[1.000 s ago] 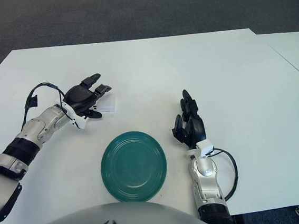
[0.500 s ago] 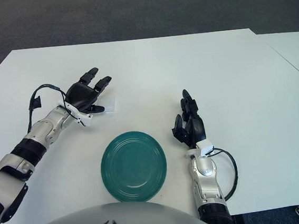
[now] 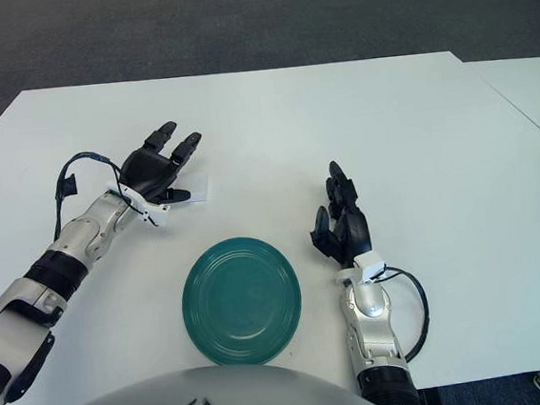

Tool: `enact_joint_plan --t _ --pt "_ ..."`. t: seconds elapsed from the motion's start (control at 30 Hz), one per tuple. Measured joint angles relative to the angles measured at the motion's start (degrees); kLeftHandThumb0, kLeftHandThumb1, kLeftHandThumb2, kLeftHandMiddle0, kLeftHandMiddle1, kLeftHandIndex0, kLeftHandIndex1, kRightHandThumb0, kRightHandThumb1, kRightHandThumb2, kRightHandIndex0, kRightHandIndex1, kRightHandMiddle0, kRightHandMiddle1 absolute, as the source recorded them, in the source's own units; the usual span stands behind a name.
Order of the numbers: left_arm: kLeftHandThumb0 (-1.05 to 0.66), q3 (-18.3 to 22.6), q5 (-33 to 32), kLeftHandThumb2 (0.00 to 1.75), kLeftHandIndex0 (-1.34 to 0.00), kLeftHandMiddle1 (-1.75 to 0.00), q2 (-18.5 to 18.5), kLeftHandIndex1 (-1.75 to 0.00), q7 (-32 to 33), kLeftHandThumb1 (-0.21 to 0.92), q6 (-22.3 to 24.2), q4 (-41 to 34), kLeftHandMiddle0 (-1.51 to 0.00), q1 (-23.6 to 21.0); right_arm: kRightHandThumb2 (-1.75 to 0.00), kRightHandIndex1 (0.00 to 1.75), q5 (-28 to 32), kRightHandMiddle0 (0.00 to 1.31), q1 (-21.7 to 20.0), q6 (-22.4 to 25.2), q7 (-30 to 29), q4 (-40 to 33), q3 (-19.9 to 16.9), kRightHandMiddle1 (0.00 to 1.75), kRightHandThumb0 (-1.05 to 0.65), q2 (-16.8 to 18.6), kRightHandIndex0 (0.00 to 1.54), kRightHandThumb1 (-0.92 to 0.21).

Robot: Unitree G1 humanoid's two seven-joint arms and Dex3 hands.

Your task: Put the charger into the plate.

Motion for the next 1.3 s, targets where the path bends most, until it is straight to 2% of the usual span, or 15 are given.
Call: enact_joint_plan --t 0.37,0.97,1.1,1.3 --pt "-1.05 -0.4 -1.1 0.76 0.0 0.0 -0.2 0.0 -3.9 0.92 0.0 -0.9 0.0 0.0 -0.86 0.0 0.8 0.0 0.0 0.0 0.5 0.1 -0.1 0.17 -0.84 0.0 0.04 -0.92" --pt "-1.05 -1.1 -3.8 0.67 -0.05 0.0 1.3 -0.06 -15.1 0.92 -0.3 -4.3 0.0 0.1 -0.89 0.0 1.1 0.0 0.0 0.1 0.6 0.2 -0.1 0.14 -0.84 0.0 0.03 -0.92" --pt "-1.05 -1.1 -4.3 0.63 -0.01 0.0 1.4 -0.24 -16.7 0.92 -0.2 -4.6 0.0 0.1 -0.88 0.0 1.1 0.0 0.0 0.1 0.6 0.2 -0.1 0.14 -0.84 0.0 0.04 -0.92" --pt "-1.05 -1.1 -5.1 0.59 0.0 0.0 1.4 -0.4 -19.4 0.92 0.3 -4.7 0.0 0.1 -0.88 0.0 1.1 0.0 0.0 0.1 0.6 0.2 -0.1 0.14 -0.84 0.0 0.04 -0.92"
